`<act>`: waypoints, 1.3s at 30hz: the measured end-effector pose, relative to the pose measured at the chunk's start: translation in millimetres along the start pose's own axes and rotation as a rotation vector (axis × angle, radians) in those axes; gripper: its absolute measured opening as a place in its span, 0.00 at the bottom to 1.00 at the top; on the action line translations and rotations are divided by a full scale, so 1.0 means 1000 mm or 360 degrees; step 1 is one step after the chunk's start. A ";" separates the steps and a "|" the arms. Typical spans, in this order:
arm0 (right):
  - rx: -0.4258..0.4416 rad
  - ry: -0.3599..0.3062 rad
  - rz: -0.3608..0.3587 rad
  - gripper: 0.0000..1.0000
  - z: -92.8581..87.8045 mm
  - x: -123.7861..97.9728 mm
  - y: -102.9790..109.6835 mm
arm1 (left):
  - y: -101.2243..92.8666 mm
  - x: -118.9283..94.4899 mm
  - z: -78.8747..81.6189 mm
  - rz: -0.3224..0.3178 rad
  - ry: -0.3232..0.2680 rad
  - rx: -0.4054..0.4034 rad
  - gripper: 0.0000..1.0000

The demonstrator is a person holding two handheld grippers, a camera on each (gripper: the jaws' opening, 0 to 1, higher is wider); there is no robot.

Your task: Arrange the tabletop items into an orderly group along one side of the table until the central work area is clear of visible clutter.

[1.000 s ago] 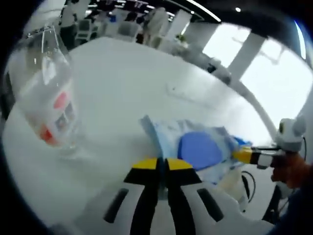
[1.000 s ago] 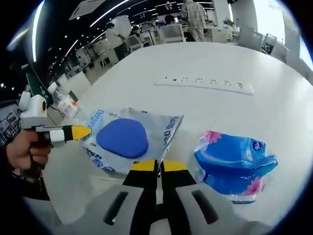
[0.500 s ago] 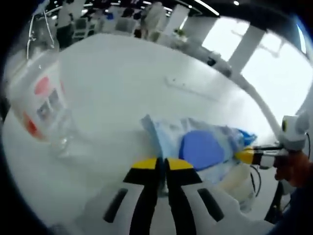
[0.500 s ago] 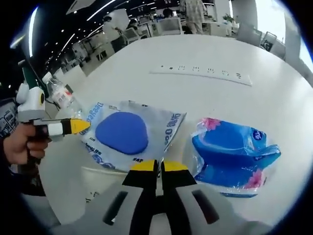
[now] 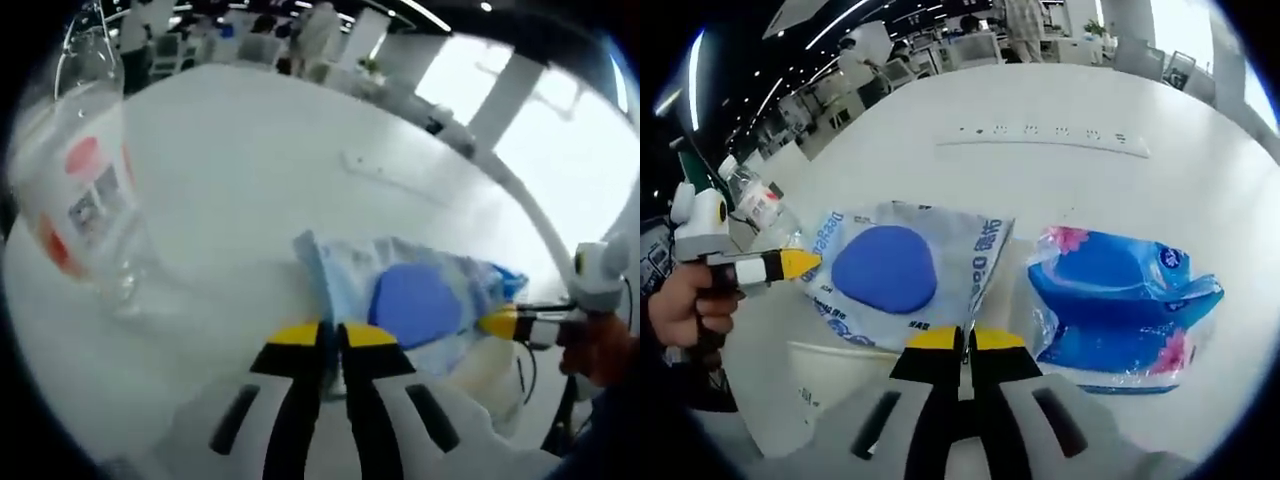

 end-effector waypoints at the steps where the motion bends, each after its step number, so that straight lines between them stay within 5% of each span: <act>1: -0.0004 -0.0002 -0.0001 0.02 -0.001 0.000 0.001 | 0.000 0.000 0.000 0.0000 0.0000 -0.0003 0.05; 13: -0.0009 0.0019 -0.0001 0.04 -0.002 0.000 0.002 | 0.002 0.002 0.000 -0.0003 -0.0004 -0.0001 0.07; 20: 0.0110 0.0037 -0.0038 0.25 -0.002 -0.006 0.005 | 0.001 -0.001 0.003 -0.0005 -0.0021 0.0039 0.42; 39: 0.0145 -0.0030 -0.0066 0.30 -0.006 -0.033 0.014 | 0.000 -0.019 0.007 -0.0009 -0.0055 0.0118 0.45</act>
Point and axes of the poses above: the point that each gripper's makers call its tool centre point, and the gripper's own axes: x roughly forward along the fingers, y roughly to its left, z roughly out of its top, the point moved 10 cm from there along -x, roughly backward along the fingers, and after that the axes turned 6 degrees about -x, right-handed, at the moved point
